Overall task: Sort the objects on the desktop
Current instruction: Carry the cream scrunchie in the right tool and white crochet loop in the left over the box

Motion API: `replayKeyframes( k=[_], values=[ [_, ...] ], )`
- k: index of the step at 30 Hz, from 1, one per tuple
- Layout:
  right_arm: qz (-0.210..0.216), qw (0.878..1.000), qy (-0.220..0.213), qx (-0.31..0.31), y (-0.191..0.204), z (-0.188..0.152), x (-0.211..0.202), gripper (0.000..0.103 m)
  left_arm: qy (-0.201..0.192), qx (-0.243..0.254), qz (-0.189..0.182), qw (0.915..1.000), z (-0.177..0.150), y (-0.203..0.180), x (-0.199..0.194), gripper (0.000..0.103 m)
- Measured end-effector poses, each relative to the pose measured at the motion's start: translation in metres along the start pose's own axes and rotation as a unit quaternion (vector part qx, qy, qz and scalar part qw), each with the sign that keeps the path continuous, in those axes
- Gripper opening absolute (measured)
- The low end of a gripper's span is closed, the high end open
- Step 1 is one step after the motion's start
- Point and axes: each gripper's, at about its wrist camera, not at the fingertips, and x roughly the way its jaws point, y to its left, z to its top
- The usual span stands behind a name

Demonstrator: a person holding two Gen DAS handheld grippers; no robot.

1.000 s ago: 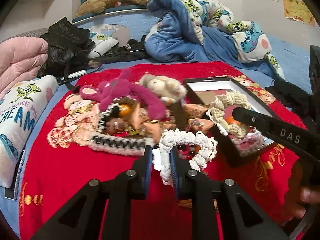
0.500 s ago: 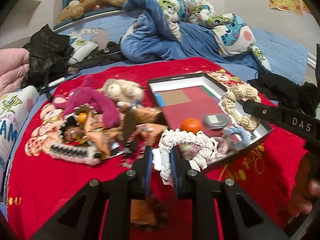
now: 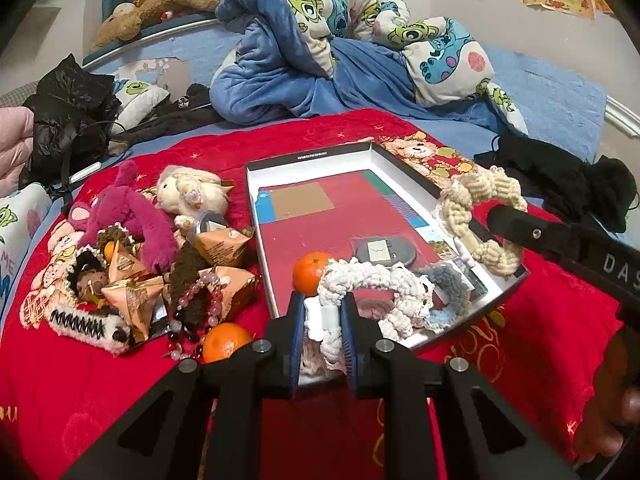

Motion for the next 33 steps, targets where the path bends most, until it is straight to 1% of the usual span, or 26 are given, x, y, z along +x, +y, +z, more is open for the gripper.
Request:
replayKeyframes(
  k=[7, 9, 12, 19, 22, 23, 25, 27, 30, 33],
  values=[
    [-0.018, 1.0, 0.014, -0.003, -0.001, 0.002, 0.017, 0.013, 0.012, -0.017, 0.005, 0.9998, 0.013, 0.011, 0.023, 0.018],
    [-0.025, 1.0, 0.011, 0.004, -0.004, 0.004, 0.021, 0.013, 0.017, -0.022, 0.007, 0.9996, 0.018, 0.014, 0.031, 0.018],
    [-0.042, 0.999, 0.007, 0.0, -0.008, 0.009, 0.027, 0.013, 0.024, -0.031, 0.006, 0.9992, 0.023, 0.018, 0.041, 0.018],
    [-0.035, 0.999, 0.015, -0.004, -0.018, 0.012, 0.044, 0.013, 0.034, -0.014, 0.015, 0.9992, 0.044, 0.016, 0.064, 0.018],
    [-0.018, 0.999, 0.032, -0.008, -0.026, 0.018, 0.066, 0.013, 0.03, -0.003, 0.024, 0.9993, 0.055, 0.016, 0.072, 0.018],
    [-0.022, 0.999, 0.039, -0.011, -0.028, 0.022, 0.074, 0.013, 0.03, 0.0, 0.026, 0.9992, 0.059, 0.017, 0.075, 0.018],
    [-0.029, 0.999, 0.038, -0.023, -0.029, 0.03, 0.083, 0.013, 0.031, 0.004, 0.03, 0.999, 0.064, 0.019, 0.083, 0.018],
    [-0.019, 0.998, 0.047, -0.027, -0.03, 0.036, 0.094, 0.013, 0.034, 0.0, 0.036, 0.9988, 0.067, 0.023, 0.092, 0.018],
    [-0.026, 0.997, 0.061, -0.042, -0.027, 0.04, 0.109, 0.013, 0.04, -0.013, 0.034, 0.9985, 0.067, 0.028, 0.102, 0.018],
    [-0.014, 0.997, 0.066, -0.033, -0.029, 0.043, 0.115, 0.013, 0.052, -0.007, 0.043, 0.9977, 0.064, 0.029, 0.111, 0.018]
  ],
)
